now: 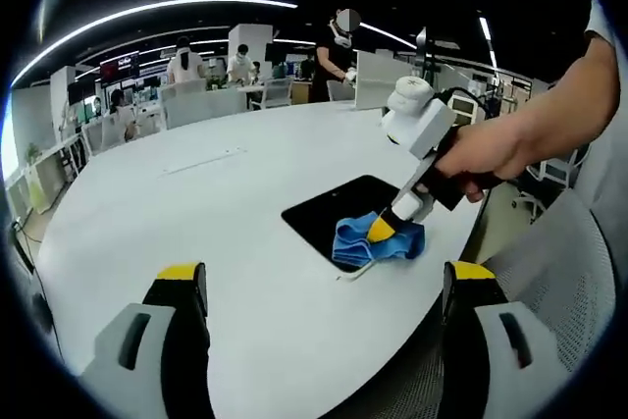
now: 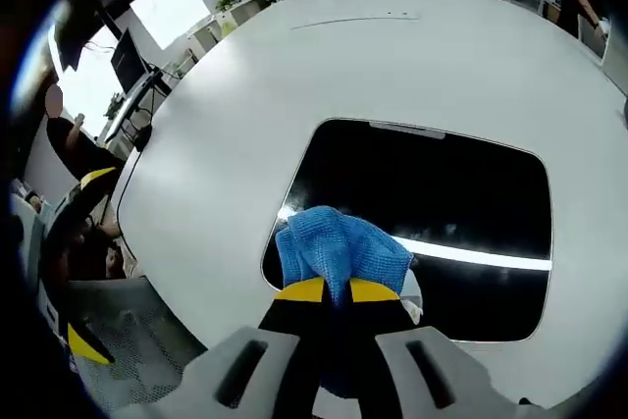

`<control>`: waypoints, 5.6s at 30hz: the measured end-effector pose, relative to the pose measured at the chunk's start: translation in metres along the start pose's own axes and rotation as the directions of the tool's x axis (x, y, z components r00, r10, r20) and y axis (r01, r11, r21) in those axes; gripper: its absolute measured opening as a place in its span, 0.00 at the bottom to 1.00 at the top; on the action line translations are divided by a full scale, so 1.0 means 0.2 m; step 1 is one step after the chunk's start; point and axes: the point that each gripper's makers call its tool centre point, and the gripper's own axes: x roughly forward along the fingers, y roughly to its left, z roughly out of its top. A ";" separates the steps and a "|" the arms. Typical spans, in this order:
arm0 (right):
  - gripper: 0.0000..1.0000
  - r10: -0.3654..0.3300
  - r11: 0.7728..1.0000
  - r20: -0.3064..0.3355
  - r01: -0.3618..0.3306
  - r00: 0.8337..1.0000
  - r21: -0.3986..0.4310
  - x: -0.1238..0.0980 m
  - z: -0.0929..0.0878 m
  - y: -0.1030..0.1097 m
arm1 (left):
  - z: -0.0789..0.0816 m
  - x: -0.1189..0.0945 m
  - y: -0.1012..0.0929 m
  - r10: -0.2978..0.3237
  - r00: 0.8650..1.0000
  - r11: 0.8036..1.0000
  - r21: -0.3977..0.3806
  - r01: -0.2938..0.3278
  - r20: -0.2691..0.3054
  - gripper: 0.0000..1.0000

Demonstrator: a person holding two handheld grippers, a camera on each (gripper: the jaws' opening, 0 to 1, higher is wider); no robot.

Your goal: Wipe the mirror surface with the cleaning cloth until all visible marks leave the cleaned area.

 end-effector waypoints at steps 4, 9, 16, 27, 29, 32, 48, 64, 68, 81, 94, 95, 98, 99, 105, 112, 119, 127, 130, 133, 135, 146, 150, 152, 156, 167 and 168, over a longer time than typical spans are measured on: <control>0.01 -0.002 1.000 0.002 0.002 1.000 -0.004 -0.01 0.00 -0.01 | -0.02 0.00 0.01 0.000 1.000 1.000 -0.018 0.000 -0.019 0.99; 0.01 -0.006 1.000 0.003 0.006 1.000 -0.007 -0.02 -0.01 -0.05 | -0.02 0.00 0.01 -0.003 1.000 1.000 -0.029 0.002 -0.024 0.99; 0.01 -0.001 1.000 0.013 0.001 1.000 0.010 -0.04 -0.02 -0.09 | -0.03 0.00 0.01 0.000 1.000 1.000 -0.031 -0.001 -0.027 0.99; 0.01 -0.007 1.000 0.024 0.007 1.000 -0.004 -0.05 -0.03 -0.13 | -0.04 0.00 0.03 0.014 0.999 0.999 -0.036 -0.015 -0.033 0.99; 0.01 -0.010 1.000 0.024 0.010 1.000 -0.006 -0.05 -0.03 -0.14 | -0.04 0.00 0.01 0.010 0.999 0.999 -0.031 -0.011 -0.039 0.99; 0.01 -0.009 1.000 0.023 0.009 1.000 0.009 -0.06 -0.03 -0.14 | -0.05 0.00 0.02 0.009 0.999 0.999 -0.030 -0.010 -0.044 0.99; 0.00 -0.025 0.999 0.020 0.024 0.999 0.042 -0.03 0.04 -0.18 | -0.05 0.00 0.03 0.008 0.999 0.999 -0.038 -0.009 -0.042 0.99; 0.01 -0.075 0.997 0.034 0.075 0.997 -0.004 0.02 0.17 -0.22 | -0.04 0.00 0.02 -0.004 0.999 0.999 -0.047 0.003 -0.035 0.99; 0.01 -0.085 0.996 0.034 0.085 0.996 -0.007 0.03 0.21 -0.24 | -0.04 0.00 0.03 -0.006 1.000 0.999 -0.051 0.004 -0.028 0.99; 0.01 -0.097 0.995 0.035 0.098 0.995 -0.029 0.06 0.30 -0.27 | -0.03 0.00 0.03 -0.010 1.000 0.998 -0.063 0.008 -0.020 0.99; 0.00 -0.111 0.993 0.047 0.113 0.993 -0.042 0.10 0.40 -0.30 | 0.00 -0.01 0.04 0.008 1.000 0.999 -0.053 -0.007 0.010 0.99; 0.00 -0.109 0.993 0.048 0.111 0.993 -0.037 0.10 0.41 -0.31 | -0.01 -0.01 0.05 0.009 1.000 0.999 -0.053 -0.009 0.009 0.99; 0.00 -0.110 0.993 0.048 0.112 0.993 -0.044 0.11 0.42 -0.31 | -0.01 -0.01 0.05 0.013 1.000 0.998 -0.056 -0.013 0.011 0.99; 0.00 -0.110 0.993 0.047 0.112 0.993 -0.048 0.11 0.43 -0.31 | -0.01 -0.01 0.05 0.014 1.000 0.998 -0.056 -0.013 0.010 0.99; 0.00 -0.112 0.992 0.045 0.115 0.993 -0.054 0.14 0.48 -0.32 | -0.02 -0.01 0.05 0.011 1.000 0.998 -0.055 -0.011 0.000 0.99; 0.01 -0.114 0.990 0.047 0.118 0.992 -0.073 0.15 0.52 -0.33 | -0.03 -0.01 0.06 0.015 1.000 0.998 -0.059 -0.016 -0.010 0.99; 0.00 -0.091 0.995 0.054 0.092 0.994 -0.025 0.16 0.51 -0.34 | -0.03 -0.01 0.08 0.031 0.999 0.998 -0.062 -0.031 -0.007 0.99; 0.01 -0.095 0.994 0.044 0.097 0.995 -0.050 0.14 0.50 -0.33 | -0.02 -0.02 0.09 0.032 0.999 0.996 -0.087 -0.031 0.008 0.99; 0.01 -0.101 0.993 0.041 0.103 0.994 -0.063 0.13 0.49 -0.34 | -0.02 -0.01 0.08 0.026 1.000 0.995 -0.096 -0.025 0.008 0.99; 0.01 -0.095 0.995 0.039 0.097 0.995 -0.037 0.12 0.49 -0.37 | -0.01 -0.02 0.08 0.026 1.000 0.995 -0.094 -0.024 0.014 0.99; 0.01 -0.098 0.994 0.037 0.100 0.994 -0.041 0.12 0.48 -0.38 | -0.01 -0.02 0.08 0.025 1.000 0.995 -0.096 -0.023 0.014 0.99; 0.01 -0.113 0.993 0.031 0.114 0.993 -0.042 0.10 0.46 -0.44 | -0.02 -0.01 0.08 0.024 1.000 0.995 -0.092 -0.023 0.005 0.99; 0.01 -0.120 0.991 0.030 0.121 0.992 -0.047 0.08 0.45 -0.45 | -0.02 -0.01 0.08 0.029 1.000 0.996 -0.090 -0.028 0.004 0.99; 0.01 -0.128 0.990 0.028 0.129 0.991 -0.049 0.07 0.45 -0.47 | -0.02 -0.01 0.09 0.030 1.000 0.996 -0.089 -0.029 0.007 0.99; 0.01 -0.130 0.990 0.024 0.131 0.991 -0.045 0.07 0.45 -0.49 | -0.03 -0.01 0.09 0.029 1.000 0.996 -0.089 -0.029 0.003 0.99; 0.01 -0.149 0.988 0.033 0.151 0.988 -0.045 0.08 0.45 -0.48 | -0.03 -0.01 0.08 0.022 1.000 0.996 -0.089 -0.022 -0.001 0.99; 0.01 -0.152 0.987 0.040 0.154 0.988 -0.048 0.07 0.44 -0.48 | -0.03 -0.01 0.08 0.019 1.000 0.996 -0.089 -0.019 -0.001 0.99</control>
